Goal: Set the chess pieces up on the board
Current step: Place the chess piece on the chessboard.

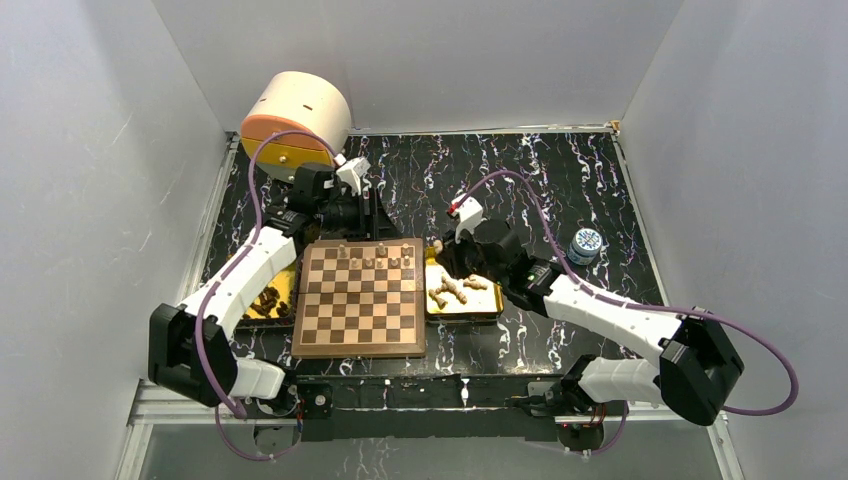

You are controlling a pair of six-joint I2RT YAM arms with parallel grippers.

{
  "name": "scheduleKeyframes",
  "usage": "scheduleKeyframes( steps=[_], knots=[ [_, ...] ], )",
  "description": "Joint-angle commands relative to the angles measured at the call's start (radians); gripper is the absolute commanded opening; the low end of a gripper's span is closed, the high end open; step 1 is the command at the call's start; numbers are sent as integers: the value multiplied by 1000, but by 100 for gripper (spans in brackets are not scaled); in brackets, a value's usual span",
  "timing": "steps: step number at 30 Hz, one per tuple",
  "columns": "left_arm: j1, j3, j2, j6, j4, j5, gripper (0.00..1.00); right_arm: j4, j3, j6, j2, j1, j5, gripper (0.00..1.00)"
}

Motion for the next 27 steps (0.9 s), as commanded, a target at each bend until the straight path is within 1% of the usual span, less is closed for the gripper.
scheduleKeyframes(
  steps=[1,4,7,11,19,22,27],
  knots=[
    [-14,41,36,-127,39,168,54,186,-20,-150,-44,36,-59,21],
    [-29,26,56,-174,75,202,51,230,-33,-176,-50,51,-74,21],
    [-46,18,61,-202,97,211,50,232,-24,-177,-37,63,-78,20],
    [-61,18,64,-228,112,210,44,264,-30,-174,-37,89,-87,21],
    [-86,13,76,-238,116,216,43,261,4,-170,-4,124,-68,21],
    [-94,6,88,-239,116,234,38,261,6,-164,3,140,-54,21],
    [-99,0,84,-239,116,243,25,260,-1,-157,5,155,-35,21]
  ],
)
